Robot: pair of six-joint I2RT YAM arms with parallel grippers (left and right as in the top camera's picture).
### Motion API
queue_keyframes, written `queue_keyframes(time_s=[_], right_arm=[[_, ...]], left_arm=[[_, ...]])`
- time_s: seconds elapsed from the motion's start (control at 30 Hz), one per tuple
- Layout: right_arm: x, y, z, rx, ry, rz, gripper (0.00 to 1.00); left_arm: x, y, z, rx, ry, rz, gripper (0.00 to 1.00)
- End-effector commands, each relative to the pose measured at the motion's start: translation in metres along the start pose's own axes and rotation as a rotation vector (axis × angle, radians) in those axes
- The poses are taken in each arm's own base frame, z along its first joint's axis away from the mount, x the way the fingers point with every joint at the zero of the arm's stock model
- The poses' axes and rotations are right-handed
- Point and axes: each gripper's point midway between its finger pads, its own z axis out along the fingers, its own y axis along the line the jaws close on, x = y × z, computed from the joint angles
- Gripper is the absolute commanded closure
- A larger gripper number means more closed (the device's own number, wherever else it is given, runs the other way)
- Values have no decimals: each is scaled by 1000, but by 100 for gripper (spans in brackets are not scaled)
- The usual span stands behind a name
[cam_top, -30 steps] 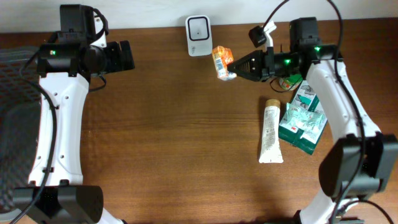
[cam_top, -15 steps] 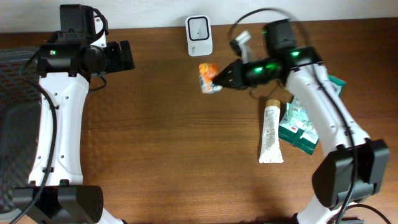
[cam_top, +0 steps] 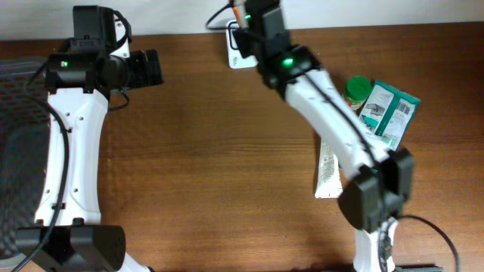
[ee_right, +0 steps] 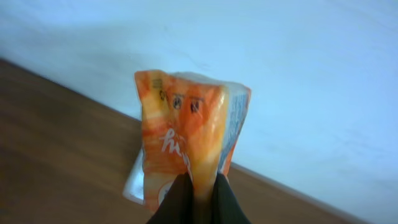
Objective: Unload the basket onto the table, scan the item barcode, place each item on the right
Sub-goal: 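Lift the orange packet and hold it in front of the scanner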
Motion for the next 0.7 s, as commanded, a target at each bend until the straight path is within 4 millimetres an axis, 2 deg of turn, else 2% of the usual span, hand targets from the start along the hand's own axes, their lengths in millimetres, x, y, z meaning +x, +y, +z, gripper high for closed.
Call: queue_keyframes(time_s=[0.0, 0.2, 0.37, 0.53, 0.67], right_arm=[[32, -6, 44, 176, 55, -341, 96], [70, 17, 94, 202, 65, -617, 96], [88, 25, 109, 191, 76, -632, 96], [96, 12, 115, 186, 87, -626, 96], [99, 12, 125, 85, 31, -647, 96]], left_arm=[[0, 1, 0, -3, -1, 5, 1], [0, 1, 0, -3, -1, 5, 1], [0, 1, 0, -3, -1, 5, 1], [0, 1, 0, -3, -1, 5, 1], [0, 1, 0, -3, -1, 5, 1]])
